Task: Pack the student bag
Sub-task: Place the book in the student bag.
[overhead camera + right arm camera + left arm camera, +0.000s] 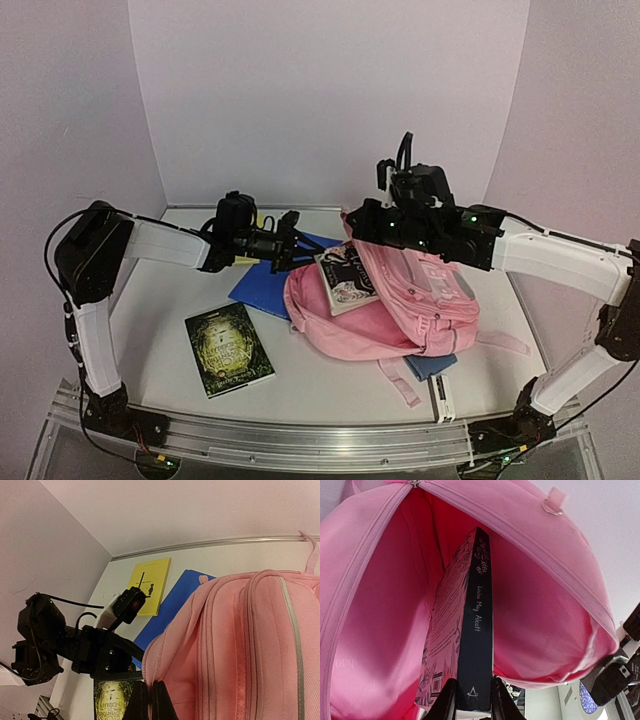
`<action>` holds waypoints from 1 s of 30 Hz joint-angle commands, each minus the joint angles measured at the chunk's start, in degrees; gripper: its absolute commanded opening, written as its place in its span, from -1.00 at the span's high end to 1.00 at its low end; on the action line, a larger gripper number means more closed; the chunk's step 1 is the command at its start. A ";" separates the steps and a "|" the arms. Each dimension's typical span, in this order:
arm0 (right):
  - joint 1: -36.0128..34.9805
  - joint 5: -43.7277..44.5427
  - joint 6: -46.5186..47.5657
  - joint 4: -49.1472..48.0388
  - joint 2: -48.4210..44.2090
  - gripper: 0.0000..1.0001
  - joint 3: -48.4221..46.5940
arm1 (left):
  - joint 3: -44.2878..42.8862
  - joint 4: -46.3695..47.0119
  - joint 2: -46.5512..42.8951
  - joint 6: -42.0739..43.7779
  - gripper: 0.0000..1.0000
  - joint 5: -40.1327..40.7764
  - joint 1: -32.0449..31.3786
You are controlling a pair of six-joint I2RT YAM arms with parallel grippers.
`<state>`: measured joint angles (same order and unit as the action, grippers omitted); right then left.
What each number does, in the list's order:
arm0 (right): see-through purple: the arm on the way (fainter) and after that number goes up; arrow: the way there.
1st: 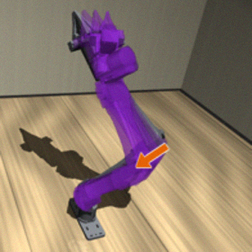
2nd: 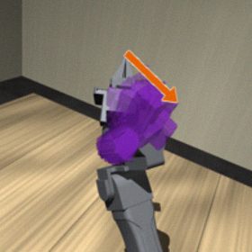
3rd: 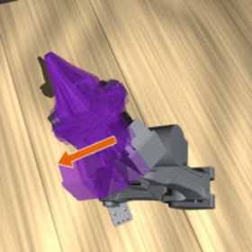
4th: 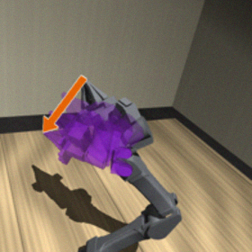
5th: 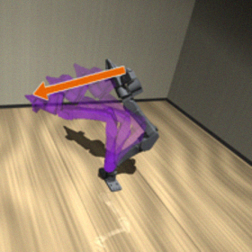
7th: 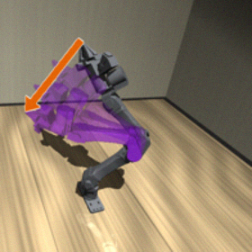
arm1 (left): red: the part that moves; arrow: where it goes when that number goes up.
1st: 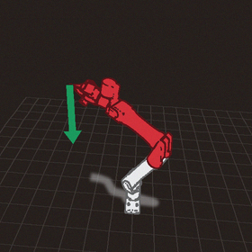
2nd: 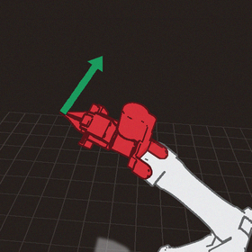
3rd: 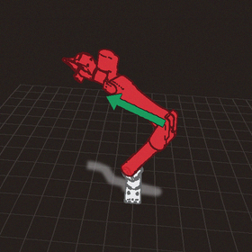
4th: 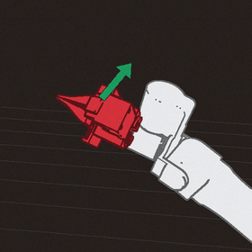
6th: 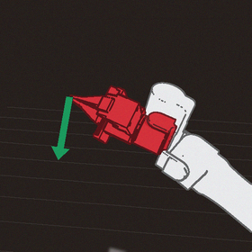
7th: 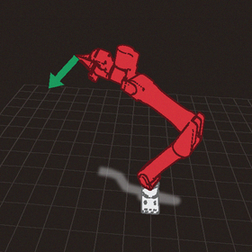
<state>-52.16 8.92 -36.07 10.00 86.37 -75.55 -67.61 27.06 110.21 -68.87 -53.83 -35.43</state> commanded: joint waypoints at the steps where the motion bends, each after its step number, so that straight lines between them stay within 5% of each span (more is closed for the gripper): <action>1: -0.81 -0.84 -0.31 -7.55 -0.08 1.00 -4.10 | -8.48 12.48 4.86 -2.40 1.00 -2.31 -1.92; 10: -0.80 -0.29 -0.07 -7.59 0.04 1.00 -3.50 | -15.14 10.48 12.85 0.67 0.99 0.79 -6.59; 22: -0.78 1.44 -0.26 -7.81 -0.83 1.00 -1.69 | -19.68 -3.85 16.38 13.12 0.98 12.05 -9.36; 23: -0.78 1.88 -0.22 -7.80 -1.06 1.00 -1.42 | -19.55 -5.03 15.80 14.10 0.92 12.58 -9.34; 28: -0.79 7.51 0.07 -6.59 -2.61 1.00 0.62 | -15.51 -11.45 8.92 20.92 -0.07 19.21 -9.14; 30: -0.78 10.70 0.21 -4.98 -2.96 1.00 1.30 | -13.84 -15.55 5.00 23.91 -0.27 21.62 -8.99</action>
<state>-52.39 12.27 -36.05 9.69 87.15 -74.76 -83.05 17.11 125.63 -52.95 -38.32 -44.42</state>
